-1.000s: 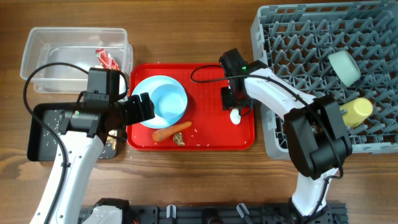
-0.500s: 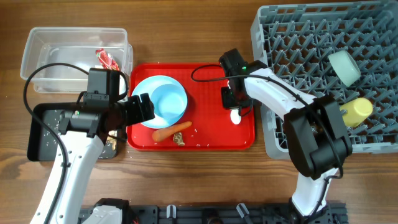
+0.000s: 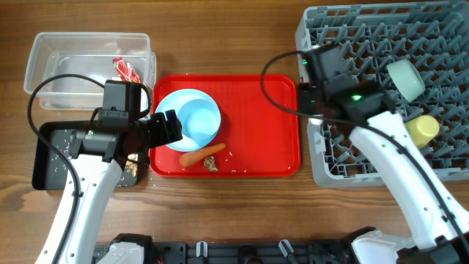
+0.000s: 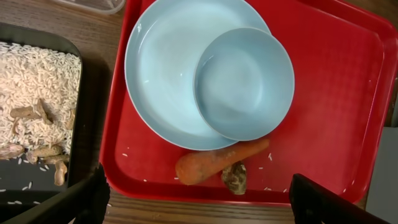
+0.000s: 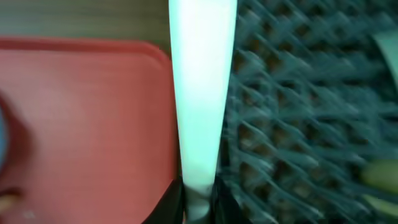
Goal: Sort waste into correct bins and load items into the dishwasher rack
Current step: 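Grasp the white spoon with the right gripper and place it in the rack, then grasp the blue bowl off the plate with the right gripper and lift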
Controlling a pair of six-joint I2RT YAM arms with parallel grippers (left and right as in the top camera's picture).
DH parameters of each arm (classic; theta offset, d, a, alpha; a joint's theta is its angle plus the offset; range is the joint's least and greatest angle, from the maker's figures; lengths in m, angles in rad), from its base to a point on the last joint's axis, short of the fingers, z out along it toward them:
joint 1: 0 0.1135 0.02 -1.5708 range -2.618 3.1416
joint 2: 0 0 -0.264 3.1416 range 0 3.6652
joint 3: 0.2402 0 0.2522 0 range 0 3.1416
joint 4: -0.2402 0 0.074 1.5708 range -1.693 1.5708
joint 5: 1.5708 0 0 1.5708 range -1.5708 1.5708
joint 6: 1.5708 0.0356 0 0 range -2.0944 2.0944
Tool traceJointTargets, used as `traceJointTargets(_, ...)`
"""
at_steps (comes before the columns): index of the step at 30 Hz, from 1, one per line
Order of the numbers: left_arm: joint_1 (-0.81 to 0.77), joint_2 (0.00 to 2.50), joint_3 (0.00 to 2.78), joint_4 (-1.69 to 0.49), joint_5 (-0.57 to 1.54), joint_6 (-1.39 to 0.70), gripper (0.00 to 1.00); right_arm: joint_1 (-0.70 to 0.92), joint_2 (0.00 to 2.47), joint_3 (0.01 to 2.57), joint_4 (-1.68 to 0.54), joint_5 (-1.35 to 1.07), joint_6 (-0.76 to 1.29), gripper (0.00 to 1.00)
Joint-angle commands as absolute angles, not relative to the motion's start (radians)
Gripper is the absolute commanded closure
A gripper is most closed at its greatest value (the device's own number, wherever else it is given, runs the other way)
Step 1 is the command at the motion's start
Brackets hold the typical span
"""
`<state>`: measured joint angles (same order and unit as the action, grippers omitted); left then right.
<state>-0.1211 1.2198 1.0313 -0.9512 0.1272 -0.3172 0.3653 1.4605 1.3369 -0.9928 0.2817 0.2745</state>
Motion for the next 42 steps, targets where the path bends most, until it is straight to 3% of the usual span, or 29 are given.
traceJointTargets(1,-0.115,1.212,1.034,-0.952,0.121,-0.323,0.07,0.273,1.486,1.291,-1.022,0.358,0.235,0.91)
traceJointTargets(6,-0.115,1.212,1.034,-0.952,0.121,-0.323,0.07,0.209,1.489,1.164,-0.918,0.148,0.104,0.91)
traceJointTargets(13,-0.115,1.212,1.034,-0.952,0.121,-0.323,0.06,0.209,1.489,1.05,-0.844,0.148,0.107,0.9)
traceJointTargets(21,-0.115,1.212,1.034,-0.959,0.086,-0.322,0.06,0.21,1.486,1.047,-0.835,0.148,0.114,0.55)
traceJointTargets(25,-0.091,1.211,1.034,-0.984,0.025,-0.323,0.04,0.21,1.461,1.179,-0.845,0.088,0.111,0.51)
traceJointTargets(28,-0.017,1.211,1.034,-1.003,0.025,-0.356,0.03,0.217,1.453,1.286,-0.748,-0.181,0.116,0.49)
traceJointTargets(35,0.173,1.212,1.034,-1.038,0.036,-0.48,0.0,0.405,1.55,1.291,-0.575,-0.286,0.195,0.47)
traceJointTargets(42,0.183,1.212,1.034,-1.045,0.036,-0.48,0.0,0.625,1.822,1.291,-0.485,-0.245,0.3,0.49)
